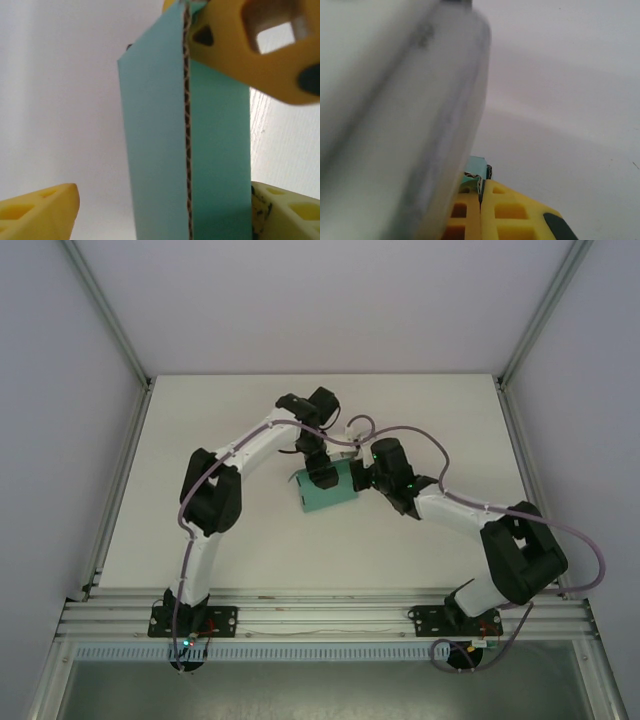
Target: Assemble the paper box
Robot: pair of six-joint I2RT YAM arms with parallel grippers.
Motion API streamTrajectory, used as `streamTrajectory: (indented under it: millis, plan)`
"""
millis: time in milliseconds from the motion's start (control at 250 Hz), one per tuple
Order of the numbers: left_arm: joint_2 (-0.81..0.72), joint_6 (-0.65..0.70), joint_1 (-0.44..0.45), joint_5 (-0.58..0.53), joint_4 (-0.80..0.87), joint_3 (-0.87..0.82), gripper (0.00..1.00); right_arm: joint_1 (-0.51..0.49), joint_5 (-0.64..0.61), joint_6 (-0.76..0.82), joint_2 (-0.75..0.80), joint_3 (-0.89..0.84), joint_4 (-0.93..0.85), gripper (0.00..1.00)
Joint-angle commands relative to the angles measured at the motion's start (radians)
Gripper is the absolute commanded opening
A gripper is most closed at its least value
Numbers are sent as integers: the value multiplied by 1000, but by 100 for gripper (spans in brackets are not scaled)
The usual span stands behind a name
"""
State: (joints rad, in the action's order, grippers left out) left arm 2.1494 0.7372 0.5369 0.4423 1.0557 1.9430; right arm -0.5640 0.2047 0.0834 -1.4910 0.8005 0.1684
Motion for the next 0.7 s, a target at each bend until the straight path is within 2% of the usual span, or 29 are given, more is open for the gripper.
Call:
streamTrajectory:
  millis: [0,160,332,420,552,696]
  plan:
    - [-131,-57,1,-78,-103,-79,100,-20,-29,-6,5,-56,-130,0]
    - [-310,-179,-3,-167,-270,-249,100,-49,-117,-22,40,-77,-110,0]
    - [-489,-445,-6,-319,-434,-459,99,-89,-250,-62,47,-71,-100,0]
    - [-561,-555,-7,-311,-468,-567,88,-92,-252,-104,62,-71,-98,0]
    - [-638,-607,-6,-267,-514,-703,72,-92,-186,-118,71,-51,-161,0]
    - [-641,-614,-11,-229,-508,-736,65,-92,-179,-110,86,-47,-191,0]
